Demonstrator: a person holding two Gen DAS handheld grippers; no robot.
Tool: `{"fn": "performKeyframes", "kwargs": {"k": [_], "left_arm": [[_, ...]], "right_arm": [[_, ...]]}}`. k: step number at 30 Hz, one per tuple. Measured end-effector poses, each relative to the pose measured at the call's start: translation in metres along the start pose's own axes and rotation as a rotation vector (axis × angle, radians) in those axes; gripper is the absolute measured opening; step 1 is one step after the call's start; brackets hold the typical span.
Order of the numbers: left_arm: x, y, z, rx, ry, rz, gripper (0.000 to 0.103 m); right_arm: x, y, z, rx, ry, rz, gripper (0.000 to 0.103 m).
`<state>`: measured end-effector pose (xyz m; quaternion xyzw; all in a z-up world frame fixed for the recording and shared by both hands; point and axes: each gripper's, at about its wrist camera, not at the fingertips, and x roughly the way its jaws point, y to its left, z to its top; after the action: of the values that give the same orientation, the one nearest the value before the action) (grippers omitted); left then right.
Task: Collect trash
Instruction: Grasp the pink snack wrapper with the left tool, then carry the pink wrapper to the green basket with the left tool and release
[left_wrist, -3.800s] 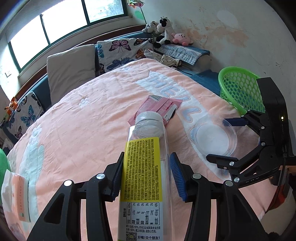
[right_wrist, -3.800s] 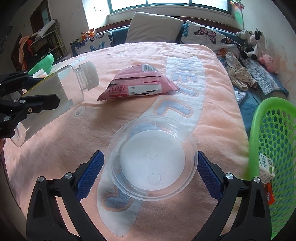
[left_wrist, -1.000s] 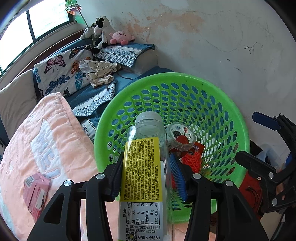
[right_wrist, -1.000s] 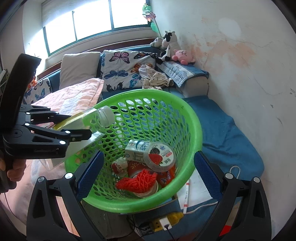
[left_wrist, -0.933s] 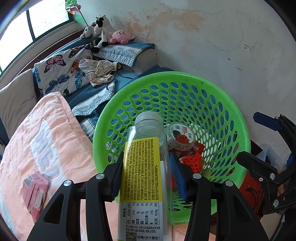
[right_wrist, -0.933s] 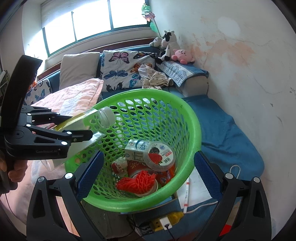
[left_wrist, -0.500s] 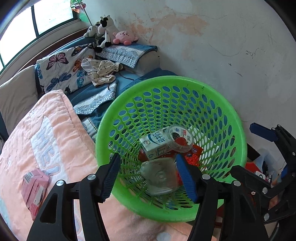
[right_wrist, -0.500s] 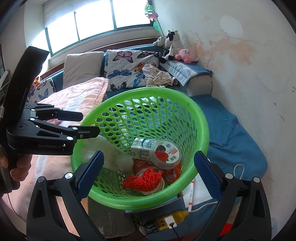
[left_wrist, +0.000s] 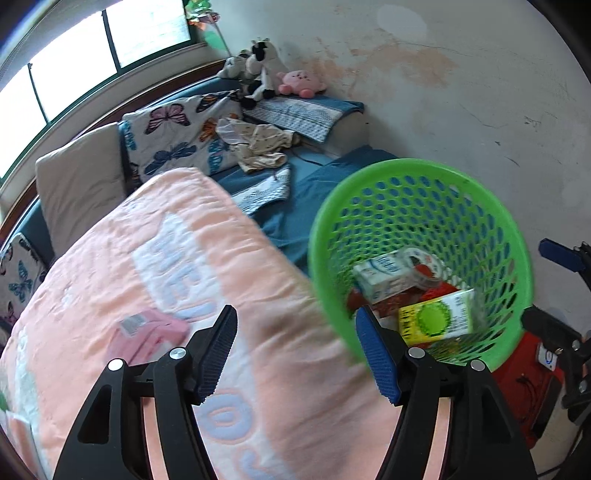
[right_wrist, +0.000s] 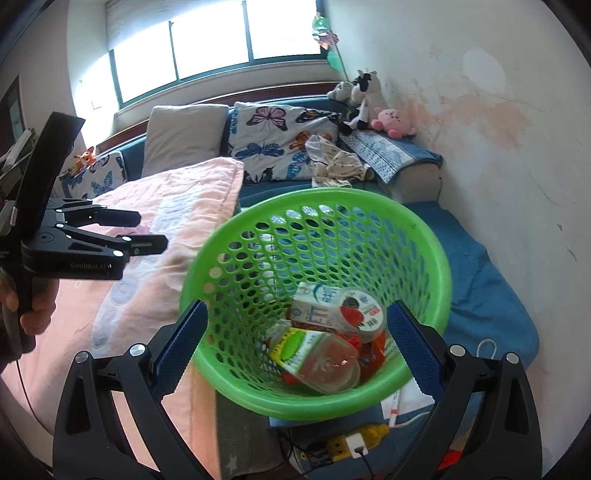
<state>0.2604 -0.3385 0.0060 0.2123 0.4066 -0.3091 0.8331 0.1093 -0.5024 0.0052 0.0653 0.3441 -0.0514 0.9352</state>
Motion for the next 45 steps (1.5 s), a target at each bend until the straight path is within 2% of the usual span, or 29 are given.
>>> {"fn": "performKeyframes", "kwargs": {"k": [2,6,10,19,31,36,45], "left_arm": [[-0.002,0.015,-0.005,-0.006,-0.005,0.037,0.074],[0.000,0.046,-0.016,-0.022,0.004,0.098,0.075],[0.003,0.074,-0.027,-0.040,0.009,0.153,0.082],[0.022,0.123,-0.050,-0.091,0.054,0.185,0.089],[0.061,0.150,-0.065,-0.150,0.125,0.149,0.090],[0.065,0.153,-0.068,-0.163,0.115,0.121,0.078],[0.047,0.141,-0.066,-0.142,0.083,0.091,0.044]], "right_arm": [[0.002,0.006,0.002,-0.005,0.003,0.010,0.097],[0.008,0.019,0.004,-0.021,0.012,0.030,0.097],[0.013,0.036,0.006,-0.045,0.019,0.050,0.097],[0.027,0.066,0.009,-0.088,0.038,0.086,0.097],[0.052,0.081,0.006,-0.094,0.082,0.115,0.097],[0.058,0.082,0.004,-0.090,0.095,0.119,0.097],[0.056,0.082,-0.001,-0.082,0.098,0.125,0.097]]}}
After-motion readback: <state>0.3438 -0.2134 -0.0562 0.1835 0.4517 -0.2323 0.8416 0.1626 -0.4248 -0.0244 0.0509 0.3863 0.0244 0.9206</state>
